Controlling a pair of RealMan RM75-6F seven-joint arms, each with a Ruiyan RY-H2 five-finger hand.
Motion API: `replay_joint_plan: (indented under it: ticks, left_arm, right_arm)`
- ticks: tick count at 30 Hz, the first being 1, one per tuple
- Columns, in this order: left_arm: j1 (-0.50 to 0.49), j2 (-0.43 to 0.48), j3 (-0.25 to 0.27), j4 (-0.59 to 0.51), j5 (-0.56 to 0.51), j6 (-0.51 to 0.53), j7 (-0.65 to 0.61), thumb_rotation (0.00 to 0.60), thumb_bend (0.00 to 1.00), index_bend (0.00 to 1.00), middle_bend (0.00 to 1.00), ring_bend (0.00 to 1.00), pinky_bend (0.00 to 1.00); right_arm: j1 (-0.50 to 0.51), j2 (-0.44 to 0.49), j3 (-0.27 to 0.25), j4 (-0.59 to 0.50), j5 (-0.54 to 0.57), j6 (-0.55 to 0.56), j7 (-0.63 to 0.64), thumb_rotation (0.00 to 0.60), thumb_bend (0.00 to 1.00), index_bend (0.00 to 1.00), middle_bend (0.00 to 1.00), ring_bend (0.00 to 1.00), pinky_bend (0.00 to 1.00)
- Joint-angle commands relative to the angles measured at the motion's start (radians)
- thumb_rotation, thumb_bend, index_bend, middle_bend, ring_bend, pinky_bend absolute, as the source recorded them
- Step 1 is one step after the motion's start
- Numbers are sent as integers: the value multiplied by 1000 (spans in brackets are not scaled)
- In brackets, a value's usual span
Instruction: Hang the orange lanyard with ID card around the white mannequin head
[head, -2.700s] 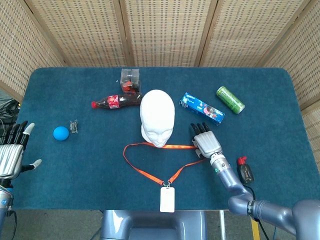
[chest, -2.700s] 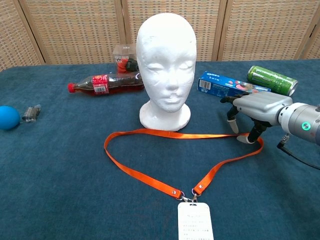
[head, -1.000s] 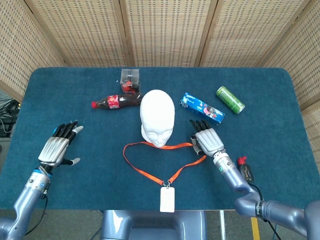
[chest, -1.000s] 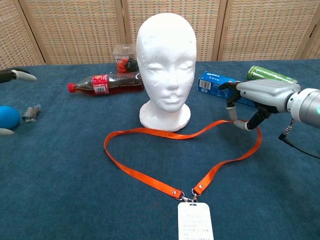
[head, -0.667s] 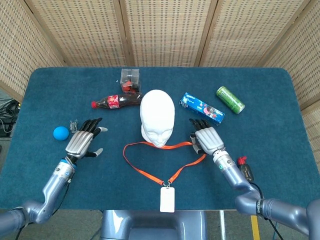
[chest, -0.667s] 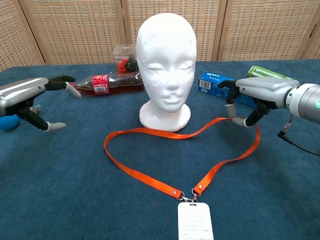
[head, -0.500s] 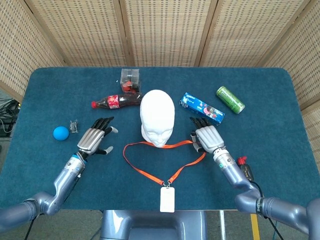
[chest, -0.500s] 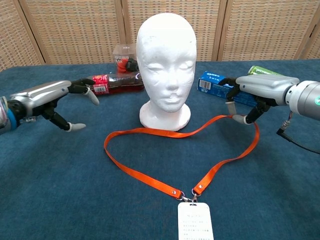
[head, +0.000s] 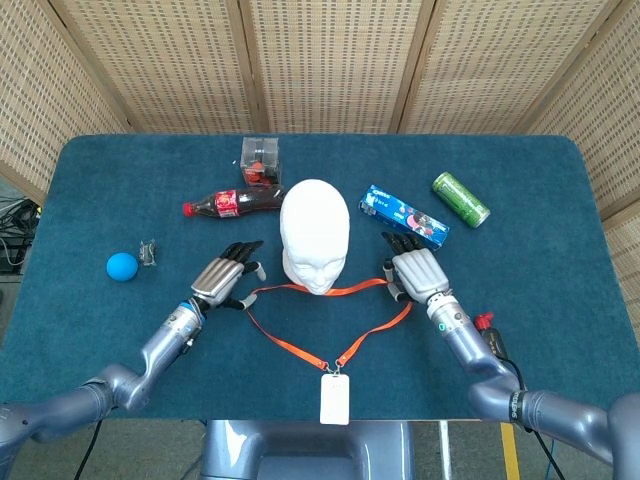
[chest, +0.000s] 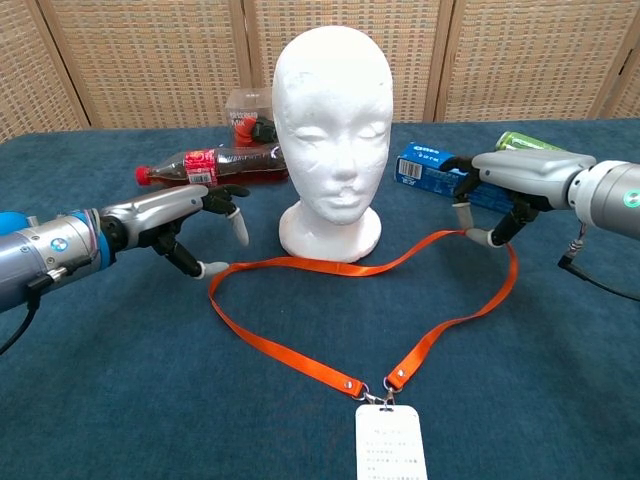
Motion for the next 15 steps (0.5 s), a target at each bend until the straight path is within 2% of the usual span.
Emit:
replay_joint_plan:
  ticks: [1, 12, 15]
  left_arm:
    - [-18, -34, 4, 45, -1, -7, -19, 600, 359, 425, 0, 0, 0]
    - [-41, -90, 5, 126, -24, -24, -50, 600, 360, 474, 0, 0, 0]
    - [-44, -93, 6, 131, -28, -27, -51, 600, 402, 504, 0, 0, 0]
  right_arm:
    - [2, -2, 0, 4, 0, 0, 3, 600, 721, 750, 41, 0, 0]
    - [4, -6, -6, 22, 0, -2, 15, 600, 721, 751, 42, 0, 0]
    - [6, -5, -5, 24, 1, -2, 17, 600, 721, 751, 43, 0, 0]
